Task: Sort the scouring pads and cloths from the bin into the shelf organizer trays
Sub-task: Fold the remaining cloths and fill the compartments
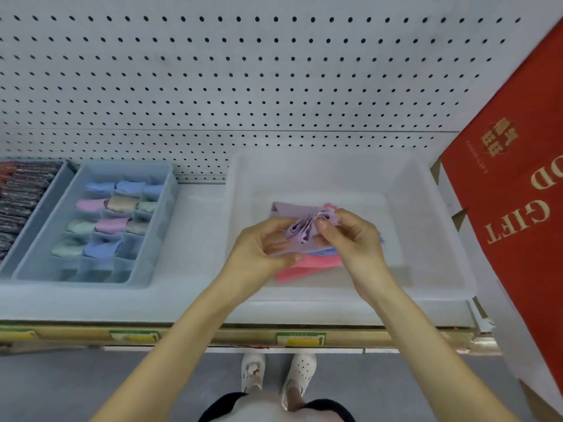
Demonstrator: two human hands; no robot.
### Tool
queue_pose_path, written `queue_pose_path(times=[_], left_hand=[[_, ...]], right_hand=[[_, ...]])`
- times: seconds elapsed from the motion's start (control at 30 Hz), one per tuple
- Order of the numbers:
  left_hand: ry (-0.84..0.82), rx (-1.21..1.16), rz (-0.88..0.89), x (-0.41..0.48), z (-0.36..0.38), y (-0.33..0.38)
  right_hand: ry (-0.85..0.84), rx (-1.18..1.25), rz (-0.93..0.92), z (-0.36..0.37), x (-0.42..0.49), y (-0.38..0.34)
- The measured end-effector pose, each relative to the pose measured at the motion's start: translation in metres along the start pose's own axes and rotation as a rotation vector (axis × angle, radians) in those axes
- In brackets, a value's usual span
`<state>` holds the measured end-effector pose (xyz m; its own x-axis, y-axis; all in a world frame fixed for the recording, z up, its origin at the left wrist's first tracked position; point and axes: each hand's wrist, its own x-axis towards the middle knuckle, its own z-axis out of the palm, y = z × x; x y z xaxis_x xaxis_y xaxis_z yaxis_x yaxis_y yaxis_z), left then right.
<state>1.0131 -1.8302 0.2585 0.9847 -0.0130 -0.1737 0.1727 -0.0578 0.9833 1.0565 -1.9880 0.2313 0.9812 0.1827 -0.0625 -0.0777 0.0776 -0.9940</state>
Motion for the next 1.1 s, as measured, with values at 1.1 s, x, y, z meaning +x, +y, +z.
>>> queue_pose_path(times=[1.1], left_hand=[[-0.099, -0.143, 0.015, -0.067, -0.264, -0.048]], right_hand=[[0.195, 0.028, 0.009, 0.284, -0.052, 0.033]])
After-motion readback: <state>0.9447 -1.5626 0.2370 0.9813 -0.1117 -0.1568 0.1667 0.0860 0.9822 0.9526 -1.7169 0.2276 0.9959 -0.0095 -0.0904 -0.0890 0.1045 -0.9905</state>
